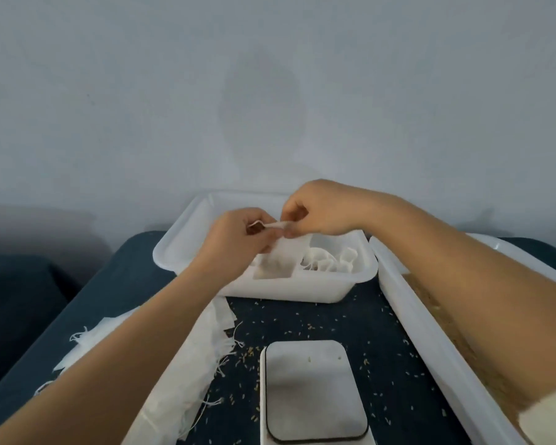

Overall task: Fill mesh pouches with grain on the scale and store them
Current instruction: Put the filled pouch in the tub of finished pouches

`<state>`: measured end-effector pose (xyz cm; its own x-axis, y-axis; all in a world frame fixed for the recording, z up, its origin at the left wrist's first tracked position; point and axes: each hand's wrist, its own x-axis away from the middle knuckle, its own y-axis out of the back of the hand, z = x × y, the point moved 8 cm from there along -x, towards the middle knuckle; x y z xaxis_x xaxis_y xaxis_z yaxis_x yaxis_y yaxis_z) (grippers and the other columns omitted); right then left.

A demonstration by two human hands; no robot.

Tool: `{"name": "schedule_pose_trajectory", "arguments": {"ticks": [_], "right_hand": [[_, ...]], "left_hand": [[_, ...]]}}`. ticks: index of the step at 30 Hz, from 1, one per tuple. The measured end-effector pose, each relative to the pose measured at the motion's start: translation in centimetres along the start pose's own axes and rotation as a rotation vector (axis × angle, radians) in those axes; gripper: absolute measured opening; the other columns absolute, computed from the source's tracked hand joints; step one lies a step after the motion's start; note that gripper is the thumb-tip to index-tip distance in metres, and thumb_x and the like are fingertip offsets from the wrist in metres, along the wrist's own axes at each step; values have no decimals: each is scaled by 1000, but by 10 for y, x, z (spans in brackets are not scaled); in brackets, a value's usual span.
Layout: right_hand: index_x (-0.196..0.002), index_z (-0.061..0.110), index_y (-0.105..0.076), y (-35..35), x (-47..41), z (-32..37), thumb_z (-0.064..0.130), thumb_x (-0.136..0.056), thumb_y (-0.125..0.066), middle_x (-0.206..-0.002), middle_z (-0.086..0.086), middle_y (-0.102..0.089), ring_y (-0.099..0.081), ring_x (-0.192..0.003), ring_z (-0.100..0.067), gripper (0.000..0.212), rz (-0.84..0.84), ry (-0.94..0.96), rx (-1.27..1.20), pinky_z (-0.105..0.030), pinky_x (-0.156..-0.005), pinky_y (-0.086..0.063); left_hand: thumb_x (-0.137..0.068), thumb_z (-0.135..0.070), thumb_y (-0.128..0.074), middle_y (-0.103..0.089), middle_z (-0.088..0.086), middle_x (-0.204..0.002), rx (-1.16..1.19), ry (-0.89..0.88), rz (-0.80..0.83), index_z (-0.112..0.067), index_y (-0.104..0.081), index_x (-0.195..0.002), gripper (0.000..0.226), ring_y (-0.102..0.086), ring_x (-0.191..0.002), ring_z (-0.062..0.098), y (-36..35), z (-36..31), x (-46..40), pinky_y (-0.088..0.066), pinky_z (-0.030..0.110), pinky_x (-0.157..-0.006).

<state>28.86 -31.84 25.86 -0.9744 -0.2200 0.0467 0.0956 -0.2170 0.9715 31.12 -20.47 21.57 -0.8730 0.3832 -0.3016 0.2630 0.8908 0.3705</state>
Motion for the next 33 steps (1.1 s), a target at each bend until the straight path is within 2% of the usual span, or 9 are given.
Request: {"name": "schedule_pose_trajectory", "arguments": {"ticks": [3,5,9,14,18,20,24,30,33], "right_hand": [[-98,20,-69,17,-35,-8,27,-88,-64,-76,17,-58,-52,-69,0,12,-28,-4,81,-6,-56,-37],[-100,15,-69,29,-55,-21,25,-89,-64,-88,6,-64,-57,-81,-12,16,-43,-21,142,-19,-70,-43],[-102,13,-68,43,-90,-63,23,-89,-63,-98,0,-64,-59,-87,-17,17,-75,-114,225,-26,-73,-43],[-89,12,-66,6,-119,-129,18,-91,-60,-91,-7,-65,-58,-53,-14,8,-8,-286,238,-21,-53,-43],[-95,9,-72,-46,-127,-173,19,-90,-59,-98,-11,-70,-63,-88,-25,16,2,-360,356,-26,-72,-43],[-92,8,-71,-68,-124,-188,18,-89,-58,-94,-11,-68,-60,-85,-24,17,37,-386,365,-27,-72,-43],[-74,14,-61,-86,-115,-195,18,-89,-58,-77,-6,-60,-50,-78,-20,16,153,-347,381,-24,-66,-35],[-101,14,-67,-79,-102,-179,27,-88,-63,-94,0,-63,-51,-83,-15,18,218,-279,419,-22,-69,-35],[-107,17,-67,-89,-96,-174,29,-90,-61,-107,2,-66,-57,-93,-16,21,262,-295,368,-23,-76,-41]], "left_hand": [[-86,-23,-65,-68,-9,-70,53,24,-108,-28,-64,-84,5,-68,-71,11,23,5,-21,-57,36,-74],[-87,-25,-63,-69,-7,-81,82,46,-196,-31,-61,-91,7,-68,-81,14,44,15,-24,-57,40,-78],[-85,-21,-65,-71,-13,-81,65,74,-266,-36,-64,-88,15,-67,-76,5,73,43,9,-53,33,-78],[-82,-23,-70,-71,-14,-80,-55,201,-193,-40,-67,-80,18,-64,-69,-2,74,96,58,-46,26,-71],[-79,-20,-72,-71,-17,-76,-95,296,-142,-32,-69,-79,12,-64,-69,-5,68,129,71,-48,12,-65],[-78,-20,-73,-70,-20,-76,-138,296,-126,-30,-70,-78,11,-64,-70,-7,67,136,74,-43,1,-63],[-78,-19,-73,-63,-35,-75,-309,220,-25,-33,-67,-76,16,-58,-76,-13,59,131,80,-42,1,-68],[-79,-29,-71,-60,-29,-80,-469,137,29,-50,-53,-77,28,-48,-90,-21,56,129,98,-42,4,-71],[-81,-36,-68,-53,-35,-90,-562,113,74,-52,-48,-81,25,-52,-91,-10,54,131,105,-38,5,-72]]}}
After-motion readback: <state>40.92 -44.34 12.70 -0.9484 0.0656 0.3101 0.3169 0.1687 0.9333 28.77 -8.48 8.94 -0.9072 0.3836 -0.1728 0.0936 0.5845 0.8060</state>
